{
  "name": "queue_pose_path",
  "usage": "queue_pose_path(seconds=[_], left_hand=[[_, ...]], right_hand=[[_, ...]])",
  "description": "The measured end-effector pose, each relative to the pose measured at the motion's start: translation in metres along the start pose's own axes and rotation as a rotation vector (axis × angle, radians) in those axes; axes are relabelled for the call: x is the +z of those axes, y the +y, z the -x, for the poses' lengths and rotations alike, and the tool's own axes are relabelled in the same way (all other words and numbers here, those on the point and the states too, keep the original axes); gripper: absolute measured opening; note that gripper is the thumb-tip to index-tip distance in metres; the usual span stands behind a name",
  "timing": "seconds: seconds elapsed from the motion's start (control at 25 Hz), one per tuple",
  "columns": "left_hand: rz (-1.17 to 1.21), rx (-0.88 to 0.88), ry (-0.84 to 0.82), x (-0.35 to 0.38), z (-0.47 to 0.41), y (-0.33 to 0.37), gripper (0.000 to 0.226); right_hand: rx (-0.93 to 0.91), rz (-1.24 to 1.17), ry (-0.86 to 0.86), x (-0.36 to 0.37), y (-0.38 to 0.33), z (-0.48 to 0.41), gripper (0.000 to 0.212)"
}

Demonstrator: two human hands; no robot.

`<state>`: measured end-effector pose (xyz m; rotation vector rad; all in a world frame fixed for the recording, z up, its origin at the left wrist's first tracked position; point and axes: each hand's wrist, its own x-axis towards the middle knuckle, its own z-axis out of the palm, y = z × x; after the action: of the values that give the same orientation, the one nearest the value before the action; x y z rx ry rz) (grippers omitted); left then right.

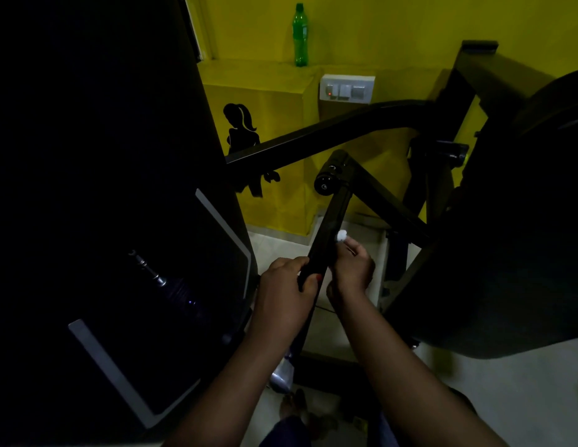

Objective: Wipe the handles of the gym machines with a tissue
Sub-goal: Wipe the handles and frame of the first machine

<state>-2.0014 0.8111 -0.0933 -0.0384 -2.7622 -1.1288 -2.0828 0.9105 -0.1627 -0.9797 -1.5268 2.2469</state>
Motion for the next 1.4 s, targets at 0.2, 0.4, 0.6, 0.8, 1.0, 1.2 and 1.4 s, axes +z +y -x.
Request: queue_pose_path(seconds=[0.2,0.4,0.6,0.8,1.0,1.2,1.4], left_hand=[[-0.003,0.017,-0.07,0.002,-0.007,0.0,0.037],[-0.011,0.017,-0.127,0.006,-0.016,-0.002,0.04],[-0.018,0.031,-0.112,0.009,-0.02,-0.001,0.034],[-0.046,0.018,-0.107,0.011,-0.023,-0.001,0.032],[-0.037,-0.062,-0.097,0.013,-0.023,-0.004,0.027],[-0.068,-0.044,-0.07,0.011,-0.02,-0.002,0.027],[-0.067,-0.012,-0.025,0.008,-0.015,0.001,0.028]], right_hand=[[-0.53,0.283,-0.065,-0.023,0.005,0.032,0.015],[-0.708,0.563,-0.063,0.007,-0.032,-0.025,0.02],[-1.076,0.79,-0.336,-0.028,-0.021,0.011,0.026],[-1.214,1.103,-0.413,-0.007,-0.051,-0.017,0.021],[-1.028,1.55,-0.742,0.027,-0.088,-0.017,0.016],[-1.193,1.653,-1.046,0.023,-0.104,-0.006,0.018],[-0.97,1.987,-1.082,0.064,-0.104,-0.012,0.018]])
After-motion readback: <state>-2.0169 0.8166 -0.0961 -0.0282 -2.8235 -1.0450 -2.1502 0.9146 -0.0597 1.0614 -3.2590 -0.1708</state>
